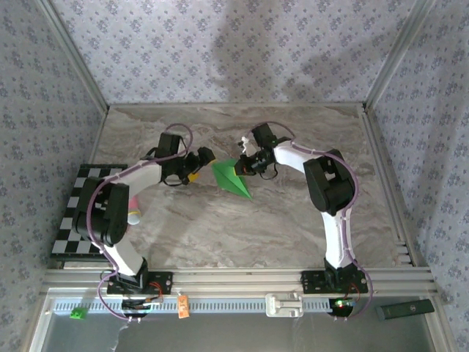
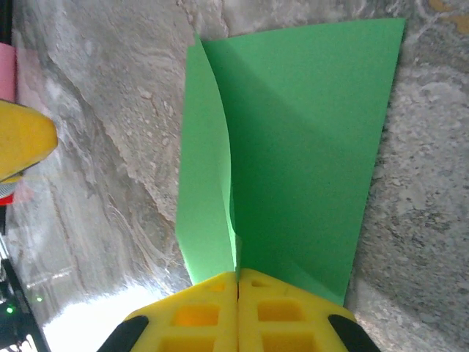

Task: Fold a paper plane with a square sheet of paper (pick it up from the middle)
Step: Pick up the paper from the center of the table.

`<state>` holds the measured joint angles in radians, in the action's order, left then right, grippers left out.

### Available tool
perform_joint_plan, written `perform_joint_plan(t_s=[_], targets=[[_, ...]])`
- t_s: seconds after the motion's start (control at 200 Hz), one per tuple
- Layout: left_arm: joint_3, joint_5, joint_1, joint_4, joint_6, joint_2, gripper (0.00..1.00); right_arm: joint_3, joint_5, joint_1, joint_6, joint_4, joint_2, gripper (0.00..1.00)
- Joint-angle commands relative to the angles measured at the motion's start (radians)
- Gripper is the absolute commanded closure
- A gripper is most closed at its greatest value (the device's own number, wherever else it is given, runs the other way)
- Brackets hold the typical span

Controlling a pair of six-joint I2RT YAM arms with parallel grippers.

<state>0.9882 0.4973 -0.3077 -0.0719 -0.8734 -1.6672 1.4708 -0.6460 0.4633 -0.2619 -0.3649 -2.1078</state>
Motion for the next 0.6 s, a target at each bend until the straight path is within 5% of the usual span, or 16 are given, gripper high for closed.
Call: perform_joint_plan(t_s=[0.0, 0.335, 0.595], targets=[[-0.028, 0.057, 0.001, 0.093, -0.006, 0.064, 0.0, -0.029, -0.039, 0.0, -0.063, 0.074, 0.1, 0.95], [-0.053, 0.187, -0.101, 0.322, -0.081, 0.081, 0.01, -0.14, -0.134, -0.026, -0.299, 0.317, 0.243, 0.94], [-0.049, 0.21, -0.156, 0.482, -0.159, 0.048, 0.17, -0.197, -0.241, -0.046, -0.459, 0.502, 0.272, 0.93]])
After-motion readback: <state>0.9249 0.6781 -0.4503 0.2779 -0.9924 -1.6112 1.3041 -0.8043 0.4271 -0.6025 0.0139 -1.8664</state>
